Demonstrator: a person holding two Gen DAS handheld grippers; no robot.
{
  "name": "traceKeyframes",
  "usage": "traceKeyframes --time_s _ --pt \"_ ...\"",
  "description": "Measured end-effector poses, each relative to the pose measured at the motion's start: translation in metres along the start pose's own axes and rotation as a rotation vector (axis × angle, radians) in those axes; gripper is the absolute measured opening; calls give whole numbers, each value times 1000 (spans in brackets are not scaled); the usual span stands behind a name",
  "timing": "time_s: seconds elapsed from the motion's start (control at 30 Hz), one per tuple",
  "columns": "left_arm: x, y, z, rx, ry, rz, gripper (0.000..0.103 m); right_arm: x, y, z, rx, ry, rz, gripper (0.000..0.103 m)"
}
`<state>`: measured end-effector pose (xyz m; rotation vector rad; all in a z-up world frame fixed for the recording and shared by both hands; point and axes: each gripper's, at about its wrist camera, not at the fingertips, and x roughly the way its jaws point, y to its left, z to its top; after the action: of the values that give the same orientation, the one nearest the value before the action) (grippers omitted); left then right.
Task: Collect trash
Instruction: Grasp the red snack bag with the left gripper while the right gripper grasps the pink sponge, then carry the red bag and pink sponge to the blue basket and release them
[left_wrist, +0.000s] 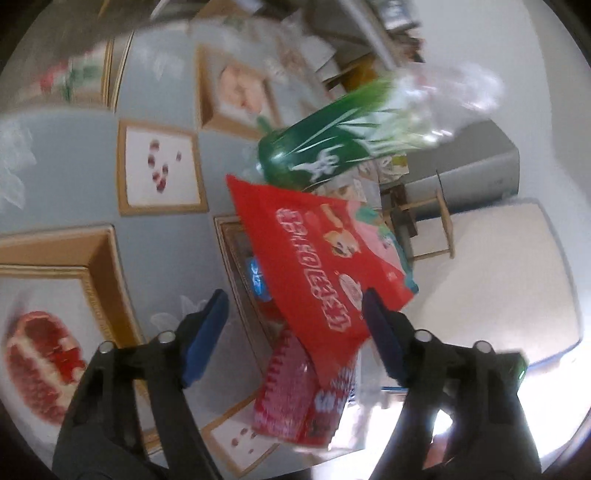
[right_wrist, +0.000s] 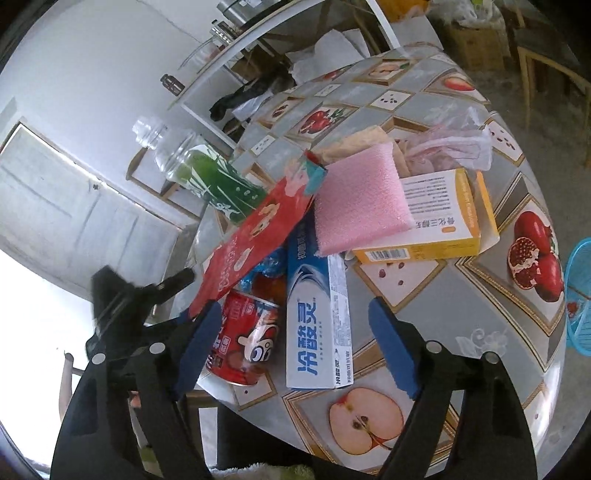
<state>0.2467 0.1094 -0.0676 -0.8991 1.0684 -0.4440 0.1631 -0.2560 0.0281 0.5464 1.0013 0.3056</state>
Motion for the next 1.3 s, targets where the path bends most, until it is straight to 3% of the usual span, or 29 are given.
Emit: traceKeyframes --time_s 0.23,0.4,0.5,0.8,0.97,1.3 --pt "25 12 3 -112 55 -85 45 -9 -24 3 72 -8 -4 74" --pt "31 6 -2 -103 61 -125 17 -12 -32 16 84 -12 23 69" --pt "30 -1 -6 -86 53 -140 9 -10 -37 31 100 -19 45 68" --pt "28 -18 -11 -28 19 -119 6 25 -74 69 256 31 70 56" --pt "30 -23 -8 -6 15 -102 6 43 -84 70 313 77 92 55" --pt "34 -35 -6 17 20 -89 5 59 -90 71 355 107 135 36"
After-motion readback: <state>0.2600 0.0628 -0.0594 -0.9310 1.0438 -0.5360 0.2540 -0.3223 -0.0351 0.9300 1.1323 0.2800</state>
